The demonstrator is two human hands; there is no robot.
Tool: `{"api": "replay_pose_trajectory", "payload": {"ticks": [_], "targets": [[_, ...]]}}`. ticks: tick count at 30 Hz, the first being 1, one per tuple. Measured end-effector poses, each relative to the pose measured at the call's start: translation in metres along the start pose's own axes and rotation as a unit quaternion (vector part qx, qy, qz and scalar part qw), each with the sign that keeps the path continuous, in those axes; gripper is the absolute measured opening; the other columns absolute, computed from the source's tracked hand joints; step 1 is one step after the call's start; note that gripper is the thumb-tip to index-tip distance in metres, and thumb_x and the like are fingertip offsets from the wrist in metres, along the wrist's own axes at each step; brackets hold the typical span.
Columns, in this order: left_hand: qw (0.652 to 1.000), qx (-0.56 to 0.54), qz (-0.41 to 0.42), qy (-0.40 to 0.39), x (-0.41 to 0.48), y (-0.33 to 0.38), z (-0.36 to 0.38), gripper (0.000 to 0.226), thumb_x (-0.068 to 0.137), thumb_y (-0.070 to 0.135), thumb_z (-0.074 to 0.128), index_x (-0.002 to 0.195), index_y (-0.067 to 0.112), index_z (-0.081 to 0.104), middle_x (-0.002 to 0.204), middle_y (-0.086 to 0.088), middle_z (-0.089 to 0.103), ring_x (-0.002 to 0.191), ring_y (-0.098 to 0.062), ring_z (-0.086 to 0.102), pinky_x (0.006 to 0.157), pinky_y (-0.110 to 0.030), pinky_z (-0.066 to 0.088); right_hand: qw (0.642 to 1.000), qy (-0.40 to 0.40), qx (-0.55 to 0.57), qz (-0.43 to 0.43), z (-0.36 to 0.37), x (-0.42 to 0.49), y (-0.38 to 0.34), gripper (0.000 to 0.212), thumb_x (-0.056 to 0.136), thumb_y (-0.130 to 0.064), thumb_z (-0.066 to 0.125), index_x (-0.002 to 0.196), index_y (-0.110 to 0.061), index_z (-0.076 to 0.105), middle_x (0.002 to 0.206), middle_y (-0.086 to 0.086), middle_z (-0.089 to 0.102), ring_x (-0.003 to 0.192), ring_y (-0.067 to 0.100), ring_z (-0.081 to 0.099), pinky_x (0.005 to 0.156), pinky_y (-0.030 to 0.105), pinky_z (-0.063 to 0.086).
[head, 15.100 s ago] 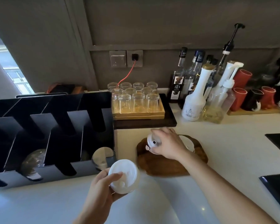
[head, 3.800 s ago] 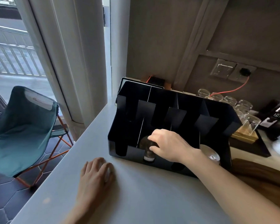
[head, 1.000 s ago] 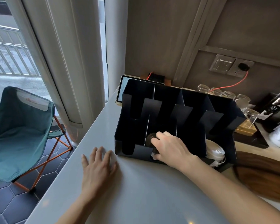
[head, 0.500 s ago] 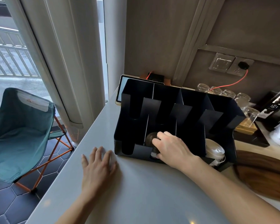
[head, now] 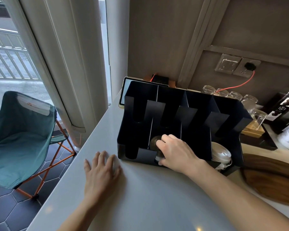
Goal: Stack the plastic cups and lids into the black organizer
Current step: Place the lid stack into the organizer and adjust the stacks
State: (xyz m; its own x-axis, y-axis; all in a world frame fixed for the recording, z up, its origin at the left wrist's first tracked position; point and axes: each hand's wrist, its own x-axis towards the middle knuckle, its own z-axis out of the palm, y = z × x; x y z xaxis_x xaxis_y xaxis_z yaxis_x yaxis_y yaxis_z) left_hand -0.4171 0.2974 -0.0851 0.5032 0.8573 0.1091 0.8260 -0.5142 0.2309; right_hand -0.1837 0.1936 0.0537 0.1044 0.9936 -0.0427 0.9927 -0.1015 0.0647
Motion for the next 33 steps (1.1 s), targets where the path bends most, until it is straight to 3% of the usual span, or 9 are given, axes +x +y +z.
{"api": "replay_pose_trajectory", "payload": {"ticks": [4, 8, 12, 18, 20, 23, 25, 29, 33], "targets": [[1.000, 0.003, 0.002, 0.002, -0.001, -0.001, -0.001, 0.055, 0.090, 0.054, 0.033, 0.125, 0.023, 0.062, 0.139, -0.015, 0.057, 0.137, -0.040, 0.045, 0.111, -0.069, 0.027, 0.998, 0.048, 0.037, -0.007, -0.001, -0.003, 0.002, 0.030, 0.083, -0.039, 0.068, 0.094, -0.014, 0.057, 0.094, -0.001, 0.051, 0.090, 0.021, 0.049, 0.061, 0.032, 0.042], [1.000, 0.002, -0.002, 0.000, 0.001, 0.000, -0.001, 0.055, 0.091, 0.055, 0.032, 0.126, 0.024, 0.061, 0.140, -0.014, 0.056, 0.139, -0.039, 0.044, 0.112, -0.069, 0.026, 0.984, 0.145, 0.104, -0.010, -0.006, -0.010, 0.008, 0.008, 0.082, -0.017, 0.062, 0.089, -0.014, 0.063, 0.088, -0.002, 0.057, 0.083, 0.020, 0.052, 0.064, 0.039, 0.052], [1.000, 0.001, 0.016, 0.001, -0.002, 0.006, -0.003, 0.056, 0.090, 0.054, 0.031, 0.126, 0.023, 0.061, 0.140, -0.014, 0.055, 0.138, -0.039, 0.044, 0.113, -0.068, 0.025, 0.958, 0.245, 0.149, 0.026, -0.011, -0.038, 0.024, 0.022, 0.077, 0.001, 0.065, 0.094, -0.013, 0.069, 0.088, -0.001, 0.063, 0.084, 0.021, 0.058, 0.070, 0.035, 0.052], [1.000, 0.007, 0.005, 0.003, -0.002, -0.001, 0.000, 0.049, 0.088, 0.052, 0.036, 0.116, 0.024, 0.065, 0.131, -0.014, 0.060, 0.131, -0.038, 0.050, 0.109, -0.065, 0.029, 0.938, 0.289, 0.174, 0.076, -0.016, -0.068, 0.040, 0.021, 0.078, -0.006, 0.073, 0.095, -0.017, 0.069, 0.085, -0.006, 0.063, 0.083, 0.015, 0.061, 0.066, 0.030, 0.052], [1.000, 0.006, 0.020, 0.011, -0.004, 0.002, -0.002, 0.047, 0.087, 0.051, 0.037, 0.107, 0.022, 0.068, 0.121, -0.014, 0.064, 0.121, -0.038, 0.056, 0.102, -0.059, 0.036, 0.939, 0.286, 0.172, 0.090, -0.013, -0.082, 0.049, 0.021, 0.077, -0.006, 0.076, 0.094, -0.017, 0.071, 0.084, -0.007, 0.065, 0.082, 0.013, 0.062, 0.067, 0.024, 0.050], [0.999, 0.001, 0.030, 0.017, -0.011, 0.013, -0.001, 0.050, 0.084, 0.051, 0.039, 0.108, 0.021, 0.071, 0.117, -0.015, 0.066, 0.113, -0.038, 0.061, 0.096, -0.057, 0.042, 0.941, 0.263, 0.195, 0.084, -0.005, -0.094, 0.063, 0.020, 0.078, -0.005, 0.075, 0.095, -0.016, 0.071, 0.086, -0.007, 0.065, 0.082, 0.013, 0.061, 0.070, 0.033, 0.053], [0.999, -0.002, 0.030, 0.012, -0.016, 0.024, 0.002, 0.055, 0.084, 0.053, 0.040, 0.115, 0.020, 0.071, 0.122, -0.016, 0.066, 0.115, -0.039, 0.061, 0.099, -0.062, 0.041, 0.945, 0.252, 0.193, 0.076, -0.006, -0.097, 0.067, 0.020, 0.078, -0.007, 0.075, 0.095, -0.016, 0.071, 0.087, -0.007, 0.066, 0.082, 0.014, 0.062, 0.069, 0.036, 0.054], [1.000, 0.002, 0.024, -0.005, -0.023, 0.038, 0.011, 0.060, 0.086, 0.054, 0.038, 0.124, 0.018, 0.067, 0.133, -0.020, 0.060, 0.130, -0.040, 0.051, 0.109, -0.066, 0.030, 0.957, 0.250, 0.145, 0.033, -0.020, -0.086, 0.052, 0.021, 0.078, -0.010, 0.075, 0.099, -0.016, 0.073, 0.094, -0.005, 0.071, 0.088, 0.017, 0.065, 0.069, 0.025, 0.052], [1.000, 0.005, 0.026, -0.002, -0.024, 0.035, 0.009, 0.059, 0.087, 0.053, 0.038, 0.127, 0.019, 0.064, 0.136, -0.018, 0.058, 0.132, -0.038, 0.049, 0.111, -0.064, 0.028, 0.985, 0.141, 0.089, -0.039, -0.014, -0.048, 0.032, 0.023, 0.085, -0.021, 0.054, 0.102, -0.013, 0.066, 0.101, 0.001, 0.067, 0.095, 0.024, 0.060, 0.078, 0.040, 0.054]]}}
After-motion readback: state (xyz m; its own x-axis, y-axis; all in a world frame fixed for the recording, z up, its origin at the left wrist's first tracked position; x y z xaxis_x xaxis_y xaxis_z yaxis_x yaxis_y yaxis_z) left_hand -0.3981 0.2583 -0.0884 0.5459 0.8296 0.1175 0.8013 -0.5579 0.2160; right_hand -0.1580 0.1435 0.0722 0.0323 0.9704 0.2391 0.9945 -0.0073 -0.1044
